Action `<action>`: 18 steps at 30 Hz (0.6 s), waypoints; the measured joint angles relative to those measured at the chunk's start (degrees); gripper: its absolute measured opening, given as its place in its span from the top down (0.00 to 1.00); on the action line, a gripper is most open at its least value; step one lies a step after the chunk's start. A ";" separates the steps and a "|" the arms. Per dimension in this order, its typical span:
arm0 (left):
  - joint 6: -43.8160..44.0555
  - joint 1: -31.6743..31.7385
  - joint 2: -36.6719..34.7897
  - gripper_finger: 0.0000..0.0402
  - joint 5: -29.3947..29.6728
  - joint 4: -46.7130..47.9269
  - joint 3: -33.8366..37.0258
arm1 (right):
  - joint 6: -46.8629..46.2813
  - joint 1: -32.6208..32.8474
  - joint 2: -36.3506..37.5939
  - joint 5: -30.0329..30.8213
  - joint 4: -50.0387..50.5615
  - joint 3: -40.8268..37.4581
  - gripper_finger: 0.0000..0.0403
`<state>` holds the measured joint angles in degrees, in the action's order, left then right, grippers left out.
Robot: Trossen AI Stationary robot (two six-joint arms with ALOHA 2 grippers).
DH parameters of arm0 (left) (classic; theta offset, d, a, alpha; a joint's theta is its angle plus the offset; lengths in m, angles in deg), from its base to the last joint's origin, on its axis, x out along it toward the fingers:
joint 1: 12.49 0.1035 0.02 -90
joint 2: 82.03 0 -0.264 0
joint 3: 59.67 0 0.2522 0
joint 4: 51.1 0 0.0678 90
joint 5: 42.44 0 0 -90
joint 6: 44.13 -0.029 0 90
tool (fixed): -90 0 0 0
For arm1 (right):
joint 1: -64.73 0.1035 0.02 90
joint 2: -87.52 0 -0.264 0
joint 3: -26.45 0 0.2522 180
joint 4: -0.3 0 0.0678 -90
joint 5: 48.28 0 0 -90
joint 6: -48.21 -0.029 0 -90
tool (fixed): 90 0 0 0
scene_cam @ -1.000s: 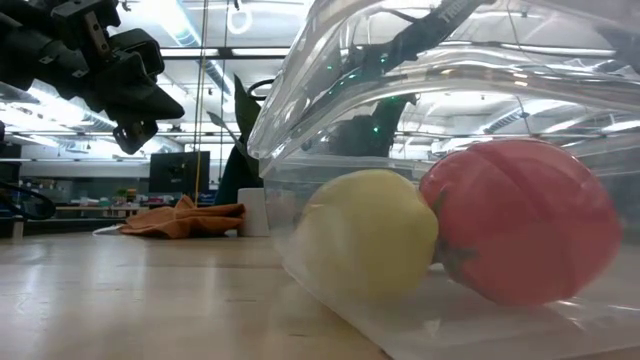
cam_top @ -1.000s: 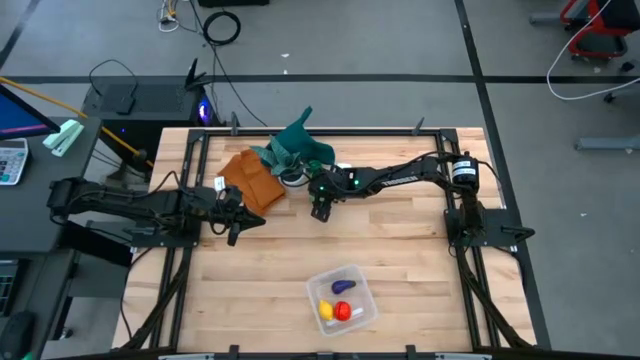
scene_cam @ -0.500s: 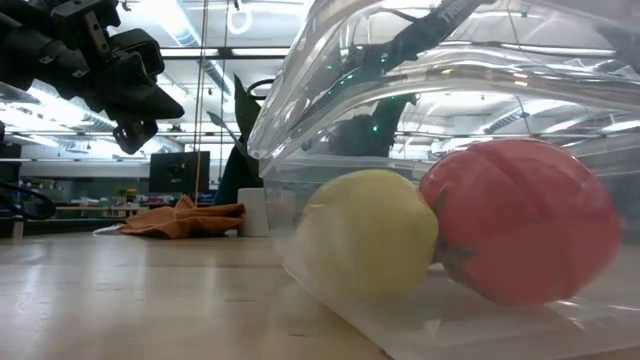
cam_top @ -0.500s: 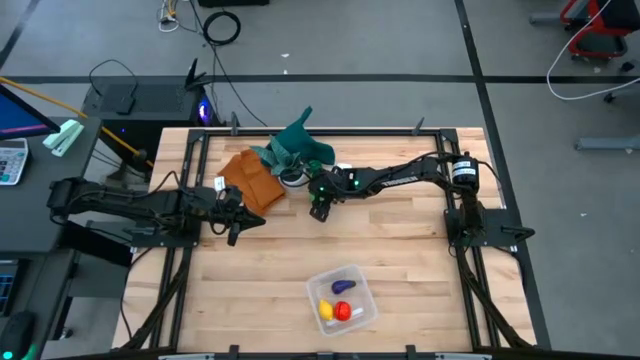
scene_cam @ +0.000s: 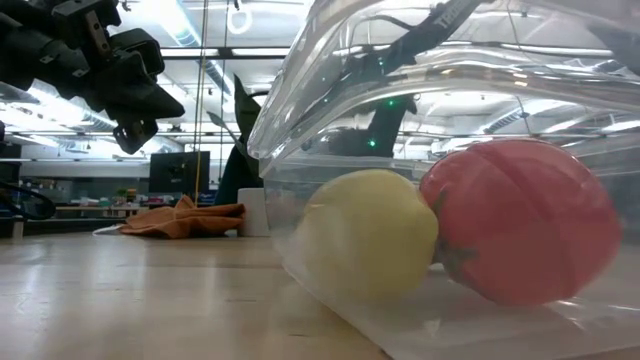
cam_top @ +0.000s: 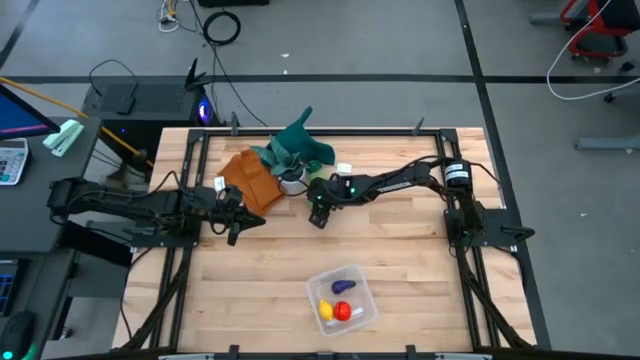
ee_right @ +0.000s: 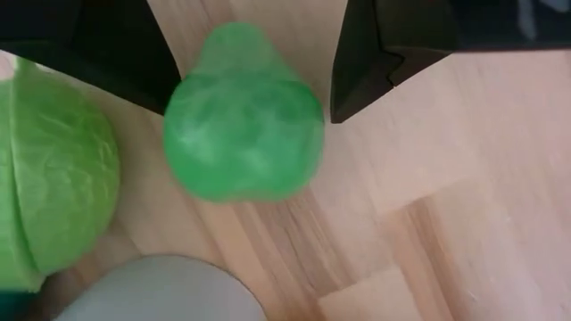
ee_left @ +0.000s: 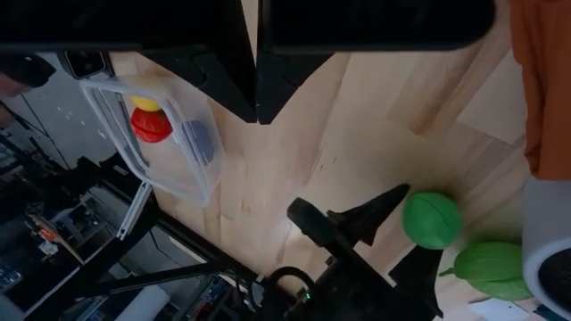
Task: Pick and placing Produce into tupperware
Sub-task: Put the pear into the transparent bin
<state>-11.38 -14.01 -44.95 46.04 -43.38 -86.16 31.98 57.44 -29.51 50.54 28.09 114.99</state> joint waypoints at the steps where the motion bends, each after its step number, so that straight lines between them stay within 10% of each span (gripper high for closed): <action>1: -0.04 0.02 0.02 0.97 0.00 0.02 0.00 | 0.02 0.00 0.04 0.06 -0.41 0.00 0.40; 18: -0.28 0.01 0.00 0.97 0.00 -0.02 0.00 | -0.72 -0.07 0.08 0.35 -0.94 0.00 0.53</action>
<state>-11.66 -14.00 -44.95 46.04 -43.40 -86.16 31.26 57.38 -29.43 50.88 27.15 114.99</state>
